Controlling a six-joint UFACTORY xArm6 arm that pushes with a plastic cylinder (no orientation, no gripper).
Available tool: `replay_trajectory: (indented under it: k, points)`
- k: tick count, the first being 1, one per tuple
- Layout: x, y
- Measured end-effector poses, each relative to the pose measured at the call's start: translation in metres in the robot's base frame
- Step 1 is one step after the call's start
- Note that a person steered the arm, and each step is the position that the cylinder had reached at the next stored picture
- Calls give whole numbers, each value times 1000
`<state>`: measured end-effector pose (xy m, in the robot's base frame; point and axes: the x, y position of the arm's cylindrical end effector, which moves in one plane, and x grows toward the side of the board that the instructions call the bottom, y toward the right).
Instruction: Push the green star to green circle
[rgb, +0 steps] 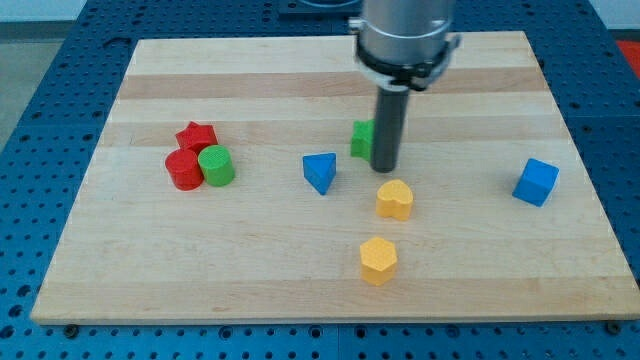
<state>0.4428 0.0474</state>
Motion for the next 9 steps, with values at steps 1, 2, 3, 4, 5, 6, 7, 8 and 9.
replay_trajectory:
  k: [1,2,3,4,5,6,7,8,9]
  points:
    - [7,34]
    - [1,79]
    - [-16,71]
    - [-19,29]
    - [-19,-10]
    - [-19,-4]
    - [-34,11]
    - [-43,-19]
    - [-43,-68]
